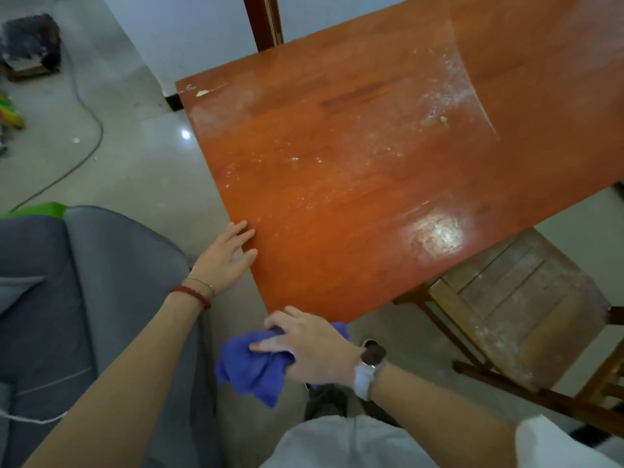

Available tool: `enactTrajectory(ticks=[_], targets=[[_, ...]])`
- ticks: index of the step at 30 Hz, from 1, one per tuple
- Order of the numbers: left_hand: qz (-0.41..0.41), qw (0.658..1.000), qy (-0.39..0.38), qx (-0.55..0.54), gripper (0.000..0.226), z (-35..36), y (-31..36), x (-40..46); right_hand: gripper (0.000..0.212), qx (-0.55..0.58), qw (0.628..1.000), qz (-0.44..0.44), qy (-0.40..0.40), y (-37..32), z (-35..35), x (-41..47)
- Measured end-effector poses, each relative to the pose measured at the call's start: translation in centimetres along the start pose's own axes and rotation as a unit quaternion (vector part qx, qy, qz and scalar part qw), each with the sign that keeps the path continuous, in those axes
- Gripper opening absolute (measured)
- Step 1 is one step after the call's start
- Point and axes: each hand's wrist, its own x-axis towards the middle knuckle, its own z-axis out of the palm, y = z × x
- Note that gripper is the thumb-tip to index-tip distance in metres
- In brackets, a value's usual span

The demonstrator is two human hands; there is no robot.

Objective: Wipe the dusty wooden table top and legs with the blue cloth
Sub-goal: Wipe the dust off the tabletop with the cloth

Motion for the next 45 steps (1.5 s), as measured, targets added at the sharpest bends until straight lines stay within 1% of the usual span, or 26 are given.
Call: enactTrajectory(ticks=[1, 2, 4, 5, 6, 7, 8, 9, 10, 11, 12, 13, 14, 16, 18, 21, 23, 26, 29, 32, 34, 37, 38, 40, 43, 45], targets=[[-0.004, 1.000, -0.001, 0.014, 0.048, 0.1, 0.1, 0.0, 0.045, 0.014, 0.999, 0.005, 0.032, 0.3, -0.3, -0.6], [-0.005, 1.000, 0.005, 0.024, 0.051, 0.2, 0.2, -0.1, 0.046, 0.004, 0.995, 0.030, 0.091, 0.9, -0.8, -1.0], [0.002, 0.999, 0.018, 0.036, 0.053, 0.6, 0.3, -0.3, 0.049, -0.042, 0.966, 0.126, 0.221, 2.7, -2.5, -1.2], [0.008, 0.999, 0.022, 0.043, 0.053, 0.7, 0.2, -0.4, 0.049, -0.053, 0.946, 0.181, 0.263, 3.2, -3.3, -1.0], [0.013, 0.999, 0.024, 0.047, 0.053, 0.8, 0.2, -0.5, 0.049, -0.064, 0.933, 0.221, 0.277, 3.5, -3.5, -0.8], [0.014, 0.999, 0.026, 0.046, 0.051, 0.9, 0.1, -0.6, 0.048, -0.082, 0.936, 0.225, 0.260, 3.5, -3.4, -0.7], [0.014, 0.999, 0.030, 0.037, 0.049, 0.8, 0.0, -0.5, 0.048, -0.100, 0.954, 0.189, 0.209, 3.1, -2.7, -0.5], [0.012, 0.999, 0.032, 0.027, 0.046, 0.7, 0.0, -0.4, 0.046, -0.112, 0.976, 0.127, 0.137, 2.5, -2.0, -0.5], [0.008, 0.999, 0.031, 0.020, 0.044, 0.6, 0.0, -0.2, 0.043, -0.095, 0.991, 0.069, 0.059, 1.6, -1.3, -0.4], [0.003, 0.999, 0.026, 0.019, 0.042, 0.3, 0.0, 0.0, 0.041, -0.053, 0.998, 0.033, -0.014, 0.7, -1.0, -0.4], [-0.003, 1.000, 0.020, 0.023, 0.042, 0.2, 0.0, 0.2, 0.043, -0.009, 0.997, 0.017, -0.071, 0.0, -0.7, -0.6], [-0.008, 0.999, 0.011, 0.031, 0.042, 0.1, 0.0, 0.3, 0.045, 0.027, 0.995, 0.029, -0.088, -0.5, -0.7, -0.8], [-0.011, 0.999, 0.006, 0.040, 0.043, 0.1, 0.2, 0.4, 0.046, 0.055, 0.994, 0.059, -0.070, -0.4, -1.0, -1.1], [-0.015, 0.998, 0.020, 0.050, 0.043, 0.2, 0.9, 0.8, 0.048, 0.104, 0.985, 0.135, 0.014, 1.2, -2.7, -2.3], [-0.029, 0.997, 0.046, 0.058, 0.043, 0.5, 2.3, 1.3, 0.051, 0.133, 0.962, 0.209, 0.111, 3.6, -5.2, -4.1], [-0.045, 0.995, 0.061, 0.062, 0.045, 1.2, 5.5, 2.2, 0.050, 0.127, 0.904, 0.325, 0.246, 7.3, -9.3, -6.7], [-0.049, 0.995, 0.060, 0.065, 0.046, 1.8, 7.9, 3.1, 0.046, 0.123, 0.864, 0.375, 0.313, 9.7, -11.6, -8.1], [-0.051, 0.995, 0.050, 0.075, 0.048, 2.6, 11.0, 5.0, 0.046, 0.097, 0.809, 0.428, 0.391, 13.2, -15.2, -9.9], [-0.056, 0.993, 0.055, 0.086, 0.050, 3.3, 13.4, 7.8, 0.050, 0.067, 0.749, 0.481, 0.450, 16.9, -18.8, -11.3], [-0.061, 0.991, 0.068, 0.095, 0.051, 3.9, 15.5, 11.3, 0.050, 0.023, 0.702, 0.519, 0.487, 21.4, -22.2, -12.4], [-0.068, 0.990, 0.077, 0.101, 0.051, 4.1, 16.7, 13.7, 0.051, 0.020, 0.672, 0.546, 0.500, 24.6, -24.3, -12.6], [-0.092, 0.986, 0.084, 0.110, 0.052, 4.7, 18.0, 16.5, 0.051, 0.025, 0.625, 0.605, 0.492, 29.1, -26.6, -12.2], [-0.102, 0.985, 0.082, 0.112, 0.051, 5.0, 18.1, 17.1, 0.051, 0.014, 0.620, 0.621, 0.479, 30.3, -27.1, -11.8], [-0.118, 0.983, 0.079, 0.119, 0.051, 5.4, 18.0, 17.6, 0.051, -0.023, 0.634, 0.634, 0.441, 32.3, -28.1, -10.4], [-0.120, 0.981, 0.080, 0.133, 0.048, 5.6, 17.3, 17.7, 0.051, -0.053, 0.691, 0.609, 0.385, 34.1, -29.6, -6.7], [-0.121, 0.980, 0.087, 0.130, 0.051, 5.5, 17.1, 17.9, 0.051, -0.080, 0.732, 0.575, 0.358, 34.4, -29.9, -3.8]])
